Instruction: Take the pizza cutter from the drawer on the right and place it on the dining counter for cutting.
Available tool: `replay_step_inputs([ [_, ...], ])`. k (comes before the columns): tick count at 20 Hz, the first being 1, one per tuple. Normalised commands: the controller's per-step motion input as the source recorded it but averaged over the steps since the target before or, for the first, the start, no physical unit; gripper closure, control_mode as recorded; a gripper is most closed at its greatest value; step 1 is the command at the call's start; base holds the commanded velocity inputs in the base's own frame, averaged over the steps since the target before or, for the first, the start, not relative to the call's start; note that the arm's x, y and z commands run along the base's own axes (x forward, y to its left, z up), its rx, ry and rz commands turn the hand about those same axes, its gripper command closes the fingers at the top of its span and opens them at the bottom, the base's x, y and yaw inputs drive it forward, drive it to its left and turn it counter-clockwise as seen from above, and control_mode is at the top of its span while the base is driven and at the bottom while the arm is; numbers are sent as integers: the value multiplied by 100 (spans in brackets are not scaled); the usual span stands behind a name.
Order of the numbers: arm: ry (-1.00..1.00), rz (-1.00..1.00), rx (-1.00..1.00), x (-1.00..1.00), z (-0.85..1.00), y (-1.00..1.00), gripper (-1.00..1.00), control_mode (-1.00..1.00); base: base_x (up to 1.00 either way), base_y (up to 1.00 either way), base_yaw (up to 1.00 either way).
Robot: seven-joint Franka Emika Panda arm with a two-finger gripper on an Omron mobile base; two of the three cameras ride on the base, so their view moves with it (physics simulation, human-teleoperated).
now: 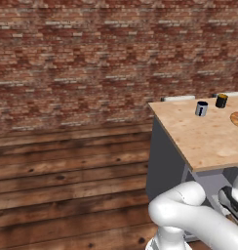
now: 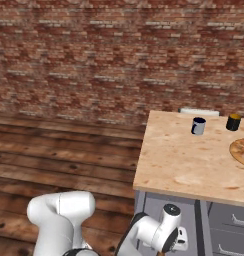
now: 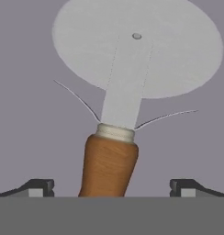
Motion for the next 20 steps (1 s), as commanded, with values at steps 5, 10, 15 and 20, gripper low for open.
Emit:
replay_step_inputs([
  [5, 0, 0, 0, 0, -9, 0, -100, -100, 0, 0, 0],
  [10, 0, 0, 0, 0, -8, 0, -100, -100, 0, 0, 0],
  [15, 0, 0, 0, 0, -11, 0, -100, -100, 0, 0, 0],
  [20, 0, 0, 0, 0, -9, 0, -100, -100, 0, 0, 0],
])
